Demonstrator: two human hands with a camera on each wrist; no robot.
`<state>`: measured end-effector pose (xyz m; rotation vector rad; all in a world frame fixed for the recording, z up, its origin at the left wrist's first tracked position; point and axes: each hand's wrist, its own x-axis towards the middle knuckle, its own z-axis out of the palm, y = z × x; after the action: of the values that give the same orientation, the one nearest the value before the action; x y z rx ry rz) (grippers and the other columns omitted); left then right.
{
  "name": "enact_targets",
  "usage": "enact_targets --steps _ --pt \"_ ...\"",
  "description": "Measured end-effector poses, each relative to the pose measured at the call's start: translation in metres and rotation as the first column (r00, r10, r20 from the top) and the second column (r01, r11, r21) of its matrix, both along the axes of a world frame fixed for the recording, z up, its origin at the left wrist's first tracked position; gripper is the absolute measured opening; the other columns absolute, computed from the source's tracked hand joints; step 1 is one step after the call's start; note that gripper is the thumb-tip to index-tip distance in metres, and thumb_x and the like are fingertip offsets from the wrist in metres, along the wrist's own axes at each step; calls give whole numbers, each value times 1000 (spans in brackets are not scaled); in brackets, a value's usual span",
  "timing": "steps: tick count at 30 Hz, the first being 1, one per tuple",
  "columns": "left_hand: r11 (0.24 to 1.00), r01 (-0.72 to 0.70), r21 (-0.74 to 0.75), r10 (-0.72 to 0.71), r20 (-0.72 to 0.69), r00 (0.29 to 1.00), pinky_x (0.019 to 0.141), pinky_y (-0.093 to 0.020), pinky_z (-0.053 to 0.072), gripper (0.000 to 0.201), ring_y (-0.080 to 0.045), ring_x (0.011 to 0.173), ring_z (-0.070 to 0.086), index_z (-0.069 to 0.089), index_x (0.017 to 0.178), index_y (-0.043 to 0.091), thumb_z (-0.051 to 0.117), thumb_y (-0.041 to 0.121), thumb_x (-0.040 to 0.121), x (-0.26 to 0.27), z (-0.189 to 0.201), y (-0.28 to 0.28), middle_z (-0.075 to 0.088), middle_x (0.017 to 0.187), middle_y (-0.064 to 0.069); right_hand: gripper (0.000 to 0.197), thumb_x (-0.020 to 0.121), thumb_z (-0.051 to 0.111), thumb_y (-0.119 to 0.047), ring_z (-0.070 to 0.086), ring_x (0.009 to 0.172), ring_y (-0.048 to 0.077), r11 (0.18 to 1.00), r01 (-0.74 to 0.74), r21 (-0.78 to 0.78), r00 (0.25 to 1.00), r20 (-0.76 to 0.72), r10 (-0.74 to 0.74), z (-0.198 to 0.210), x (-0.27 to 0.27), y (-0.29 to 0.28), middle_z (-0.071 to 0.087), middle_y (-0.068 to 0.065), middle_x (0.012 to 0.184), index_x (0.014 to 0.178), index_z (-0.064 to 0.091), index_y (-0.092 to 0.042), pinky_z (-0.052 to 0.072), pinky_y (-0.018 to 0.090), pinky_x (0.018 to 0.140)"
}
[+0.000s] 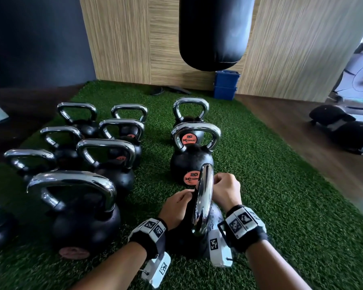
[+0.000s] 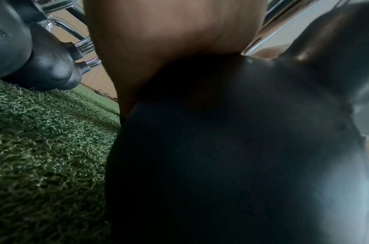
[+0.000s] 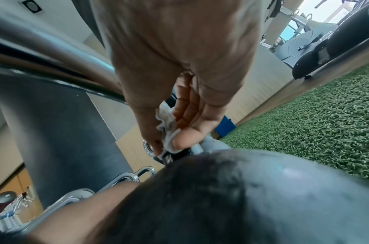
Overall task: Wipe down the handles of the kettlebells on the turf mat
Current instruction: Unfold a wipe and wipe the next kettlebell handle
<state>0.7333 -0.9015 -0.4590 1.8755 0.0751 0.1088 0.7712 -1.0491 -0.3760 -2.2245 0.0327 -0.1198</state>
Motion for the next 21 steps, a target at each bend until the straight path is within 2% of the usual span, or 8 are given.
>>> enact_targets --steps 4,6,8,12,14,16,18,21 --pt "999 33 22 -32 -19 999 99 -34 48 29 -20 110 67 74 112 17 46 23 107 -4 1 1 75 113 0 12 85 68 -15 49 58 11 996 -79 -46 996 -37 77 7 -19 -2 64 2 72 76 61 -10 40 22 49" --pt "986 102 131 -92 -81 992 104 -33 46 28 -21 119 64 72 120 19 48 24 106 2 5 6 72 124 -2 15 92 57 1 50 56 11 963 -189 193 968 -125 215 15 -37 -6 59 10 87 106 53 -3 45 21 47" --pt "936 238 259 -201 -159 967 108 -27 44 33 -26 128 60 65 132 15 57 19 100 13 18 17 65 137 -9 21 96 43 8 47 51 8 897 -262 357 921 -186 343 21 -57 -13 54 11 87 114 47 -2 42 17 40" --pt "920 385 71 -378 -102 920 104 -41 53 89 -14 111 66 41 152 31 79 10 74 37 53 34 61 141 -6 30 93 34 6 47 46 12 871 -335 360 888 -189 419 30 -88 -20 54 12 64 83 62 6 36 22 38" --pt "864 478 157 -482 -19 876 92 -31 59 102 -6 106 67 34 155 37 82 -2 74 51 73 29 55 144 1 31 88 37 1 45 47 15 836 -315 450 879 -194 435 36 -96 -22 48 10 61 65 56 -6 35 25 42" --pt "800 538 267 -564 28 825 83 -16 54 95 3 93 66 36 156 28 73 -10 78 64 96 18 52 147 3 24 80 49 -17 45 51 18 800 -340 495 863 -174 475 40 -99 -23 47 3 56 56 53 -18 34 28 47" --pt "731 543 413 -611 44 790 87 -15 53 69 0 92 66 58 141 23 69 -9 81 72 110 10 65 135 6 24 74 68 -40 51 56 17 829 -394 397 854 -177 490 43 -101 -24 56 -4 58 62 60 -20 37 30 52" --pt "729 558 396 -611 8 792 67 -9 50 36 10 73 64 71 94 33 72 0 79 74 115 6 71 83 23 61 52 84 -70 66 67 3 905 -412 105 895 -140 424 44 -102 -18 73 -12 77 86 68 -22 49 18 58"
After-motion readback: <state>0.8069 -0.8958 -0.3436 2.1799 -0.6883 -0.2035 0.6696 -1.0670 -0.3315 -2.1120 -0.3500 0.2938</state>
